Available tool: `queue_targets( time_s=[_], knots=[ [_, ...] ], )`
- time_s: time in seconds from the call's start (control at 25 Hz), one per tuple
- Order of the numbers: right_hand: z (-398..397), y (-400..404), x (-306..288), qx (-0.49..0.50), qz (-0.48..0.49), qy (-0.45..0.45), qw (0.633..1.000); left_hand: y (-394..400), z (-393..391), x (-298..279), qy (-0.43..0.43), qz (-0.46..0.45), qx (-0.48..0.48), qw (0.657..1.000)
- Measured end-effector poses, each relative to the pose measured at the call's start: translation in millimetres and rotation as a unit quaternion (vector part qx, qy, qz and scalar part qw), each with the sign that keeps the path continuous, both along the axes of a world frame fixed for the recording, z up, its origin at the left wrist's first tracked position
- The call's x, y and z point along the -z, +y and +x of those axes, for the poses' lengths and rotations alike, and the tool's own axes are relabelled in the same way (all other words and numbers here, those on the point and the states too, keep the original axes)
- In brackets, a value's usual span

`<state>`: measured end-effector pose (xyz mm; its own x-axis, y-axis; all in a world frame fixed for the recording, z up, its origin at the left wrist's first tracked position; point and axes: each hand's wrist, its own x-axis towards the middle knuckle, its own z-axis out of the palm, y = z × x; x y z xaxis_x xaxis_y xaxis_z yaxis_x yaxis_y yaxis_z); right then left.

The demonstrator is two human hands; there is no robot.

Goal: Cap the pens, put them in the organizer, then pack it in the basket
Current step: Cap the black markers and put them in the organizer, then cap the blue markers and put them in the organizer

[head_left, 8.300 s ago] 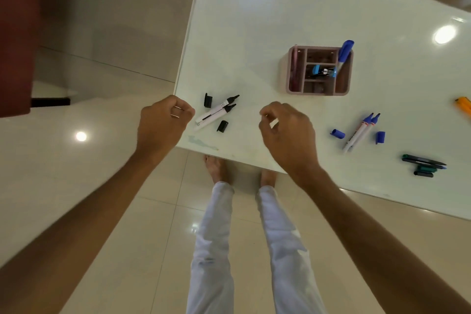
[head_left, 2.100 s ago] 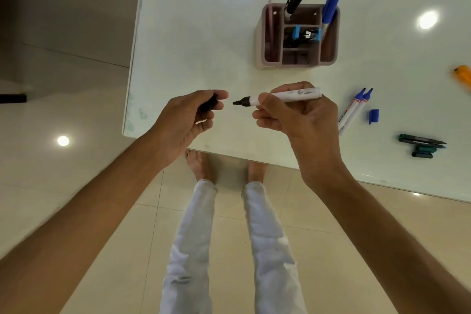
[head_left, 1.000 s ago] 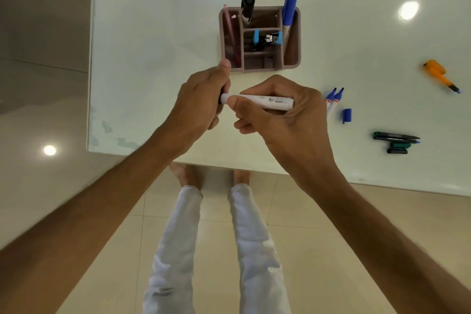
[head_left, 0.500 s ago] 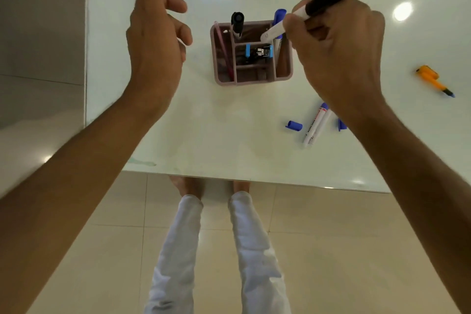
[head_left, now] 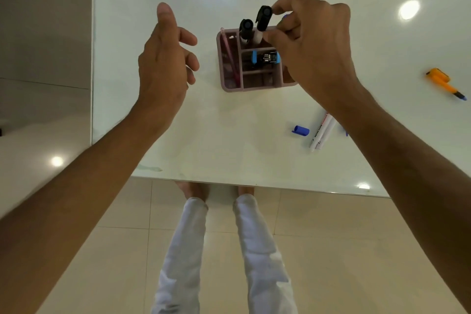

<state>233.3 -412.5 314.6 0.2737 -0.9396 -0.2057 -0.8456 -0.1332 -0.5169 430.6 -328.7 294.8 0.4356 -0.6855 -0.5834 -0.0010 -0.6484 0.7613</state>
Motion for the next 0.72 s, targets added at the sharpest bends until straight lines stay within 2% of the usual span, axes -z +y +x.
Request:
queue_targets(
  time_s=[0.24,0.52,0.72],
  knots=[
    [-50.8,49.2,-9.9,0.082,0.005,-0.013,0.997,24.9,-14.1,-4.0,-0.03,-0.003,0.077,0.997],
    [-129.5,175.3,-4.5,0.205,0.12,-0.036,0.971,59.9,-60.7,-1.2,-0.034,0.004,0.216,0.976],
    [-171.4,209.9,-1.3,0.256,0.148,-0.035,0.955,62.9,-98.8,13.4,-0.05,0.029,0.288,0.956]
  ],
)
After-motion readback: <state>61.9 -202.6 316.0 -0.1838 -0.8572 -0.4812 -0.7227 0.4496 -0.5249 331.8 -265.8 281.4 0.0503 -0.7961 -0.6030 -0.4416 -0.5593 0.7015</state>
